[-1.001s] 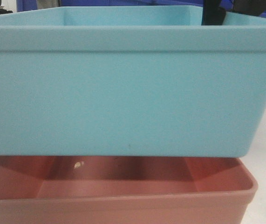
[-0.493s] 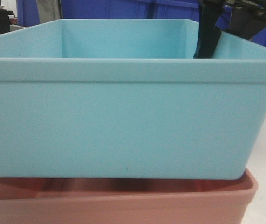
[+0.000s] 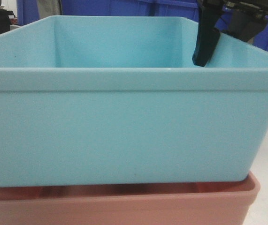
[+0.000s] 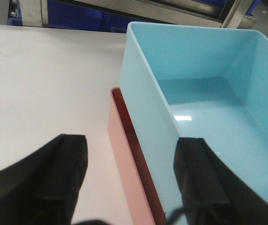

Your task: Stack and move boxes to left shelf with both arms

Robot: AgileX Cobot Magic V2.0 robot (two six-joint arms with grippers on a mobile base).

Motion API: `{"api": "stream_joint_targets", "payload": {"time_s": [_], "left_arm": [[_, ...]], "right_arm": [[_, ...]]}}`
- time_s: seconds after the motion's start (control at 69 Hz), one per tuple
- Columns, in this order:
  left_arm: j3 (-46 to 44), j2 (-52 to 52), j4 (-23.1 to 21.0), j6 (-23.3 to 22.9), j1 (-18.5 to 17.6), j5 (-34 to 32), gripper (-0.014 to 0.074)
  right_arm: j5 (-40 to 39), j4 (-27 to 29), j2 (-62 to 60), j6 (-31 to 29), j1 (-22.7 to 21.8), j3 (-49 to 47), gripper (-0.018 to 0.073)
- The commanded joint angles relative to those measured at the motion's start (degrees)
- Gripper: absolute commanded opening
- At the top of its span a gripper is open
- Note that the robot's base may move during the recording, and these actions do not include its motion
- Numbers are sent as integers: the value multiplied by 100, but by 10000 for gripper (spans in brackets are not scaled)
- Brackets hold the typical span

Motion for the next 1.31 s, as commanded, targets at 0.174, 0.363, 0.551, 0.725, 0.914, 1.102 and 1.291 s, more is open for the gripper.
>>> {"api": "stream_joint_targets", "payload": {"time_s": [0.174,0.363,0.551,0.725,0.914,1.102,1.291], "left_arm": [[-162,12,8,-18,-46,-427,322],[-162,12,8,-18,-46,-427,322],[-162,23,8,-18,-46,-427,322],[-162,23,-189,-18,-46,-427,322],[-162,65,-315,-18,-46,-454,322],[-692,616,-389,-18,-46,682,323],[-1663,1423,-318,-18,-46,1929,323]], "right_arm": [[-405,280,-302,-52,-2,21,53],[-475,287,-302,-52,-2,166,53],[-540,287,-302,-52,-2,216,53],[-745,287,-302,-52,4,398,53],[-900,282,-195,-297,21,406,60],[-785,282,7,-651,32,406,293],[-757,242,7,-758,32,406,394]]}}
